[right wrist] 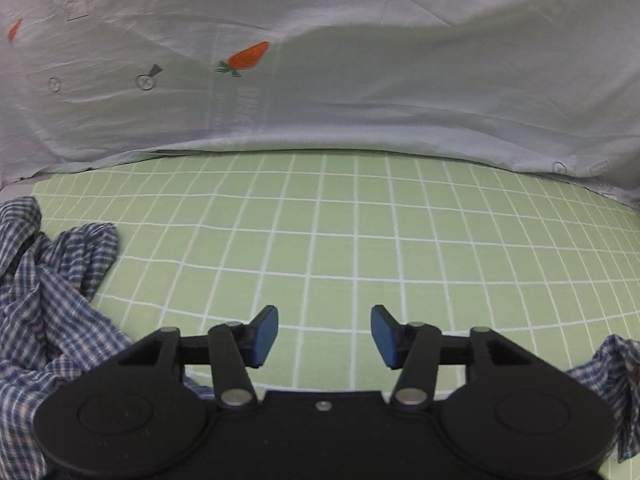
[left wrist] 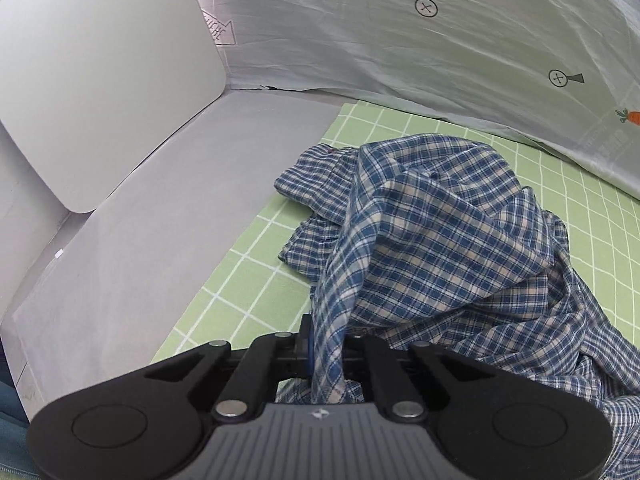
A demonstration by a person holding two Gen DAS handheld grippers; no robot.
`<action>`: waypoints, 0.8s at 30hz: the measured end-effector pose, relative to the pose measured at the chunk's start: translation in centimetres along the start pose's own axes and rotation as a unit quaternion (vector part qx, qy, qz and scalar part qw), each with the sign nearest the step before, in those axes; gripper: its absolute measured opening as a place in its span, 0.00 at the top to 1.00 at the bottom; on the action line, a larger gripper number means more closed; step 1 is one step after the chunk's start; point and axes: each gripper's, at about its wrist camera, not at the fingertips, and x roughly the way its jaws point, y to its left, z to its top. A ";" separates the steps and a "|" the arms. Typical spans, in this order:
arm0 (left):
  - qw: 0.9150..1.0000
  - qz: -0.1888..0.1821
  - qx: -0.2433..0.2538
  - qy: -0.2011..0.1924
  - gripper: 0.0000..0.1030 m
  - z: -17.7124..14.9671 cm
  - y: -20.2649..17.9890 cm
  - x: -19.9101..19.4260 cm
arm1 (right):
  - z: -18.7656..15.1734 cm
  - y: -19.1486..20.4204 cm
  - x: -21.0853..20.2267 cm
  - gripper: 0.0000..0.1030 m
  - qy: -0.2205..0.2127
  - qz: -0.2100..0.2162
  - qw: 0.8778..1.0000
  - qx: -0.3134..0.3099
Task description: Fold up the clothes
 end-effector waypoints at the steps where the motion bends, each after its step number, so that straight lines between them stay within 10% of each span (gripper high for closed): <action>1: 1.000 0.011 -0.008 -0.002 0.95 -0.2 0.7 -0.2 | 0.0 1.4 0.3 0.46 0.005 0.022 1.000 -0.016; 11: 0.978 0.076 -0.181 0.065 0.94 -4.1 10.1 1.7 | 0.4 12.7 2.6 0.31 0.037 0.181 0.970 -0.156; 14: 0.980 0.079 -0.172 0.064 0.94 -4.2 10.0 1.8 | 0.0 13.6 2.8 0.92 0.045 0.198 0.964 -0.169; 24: 0.988 0.069 -0.131 0.048 0.95 -3.7 7.8 1.9 | -0.5 2.6 1.6 1.00 0.013 -0.020 0.999 -0.021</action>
